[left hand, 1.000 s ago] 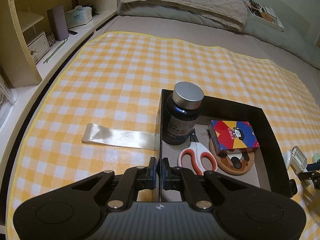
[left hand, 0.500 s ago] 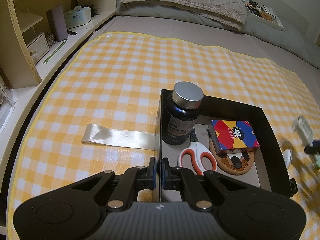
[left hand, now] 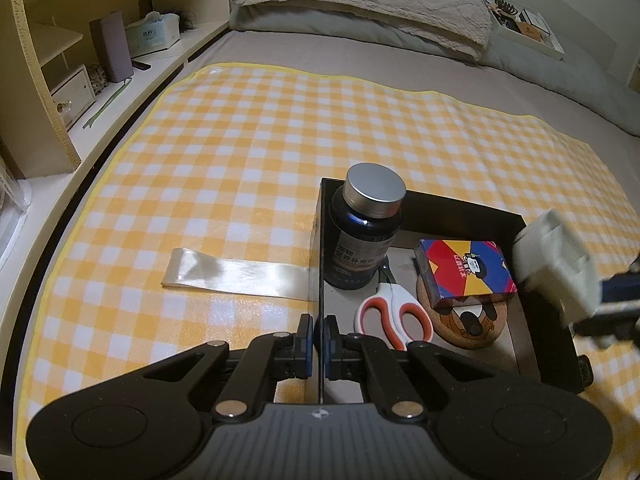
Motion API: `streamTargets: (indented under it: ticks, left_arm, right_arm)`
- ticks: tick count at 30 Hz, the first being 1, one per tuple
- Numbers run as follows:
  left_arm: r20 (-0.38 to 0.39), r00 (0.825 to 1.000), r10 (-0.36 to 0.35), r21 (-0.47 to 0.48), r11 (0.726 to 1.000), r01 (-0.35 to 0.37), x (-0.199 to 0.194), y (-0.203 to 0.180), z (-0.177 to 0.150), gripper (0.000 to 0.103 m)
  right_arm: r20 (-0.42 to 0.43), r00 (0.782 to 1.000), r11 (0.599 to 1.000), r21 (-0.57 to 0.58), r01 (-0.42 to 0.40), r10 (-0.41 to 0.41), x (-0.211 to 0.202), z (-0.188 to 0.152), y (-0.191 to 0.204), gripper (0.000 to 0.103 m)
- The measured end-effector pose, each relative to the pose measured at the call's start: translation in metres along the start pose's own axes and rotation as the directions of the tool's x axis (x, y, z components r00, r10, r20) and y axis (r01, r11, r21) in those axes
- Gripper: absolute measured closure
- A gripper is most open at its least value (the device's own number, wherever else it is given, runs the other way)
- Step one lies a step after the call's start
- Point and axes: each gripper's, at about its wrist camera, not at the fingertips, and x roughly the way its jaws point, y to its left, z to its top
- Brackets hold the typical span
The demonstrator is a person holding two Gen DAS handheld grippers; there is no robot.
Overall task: Organize rigid objects
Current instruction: 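Carry the grey holder into the black box and release it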
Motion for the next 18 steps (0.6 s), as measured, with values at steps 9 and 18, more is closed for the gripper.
streamTargets:
  ticks: [9, 18]
  left_arm:
    - [-0.001, 1.000, -0.019, -0.002, 1.000, 0.019, -0.001, 0.003, -0.001, 0.098]
    - [-0.005, 0.999, -0.032, -0.003, 0.999, 0.032, -0.002, 0.004, 0.000, 0.097]
  right_arm:
    - [-0.135, 0.984, 0.982, -0.130, -0.137, 0.119, 0.052, 0.020, 0.032, 0.084]
    - [-0.266, 0.941, 0.978, 0.058, -0.199, 0.208, 0.078, 0.018, 0.011, 0.067]
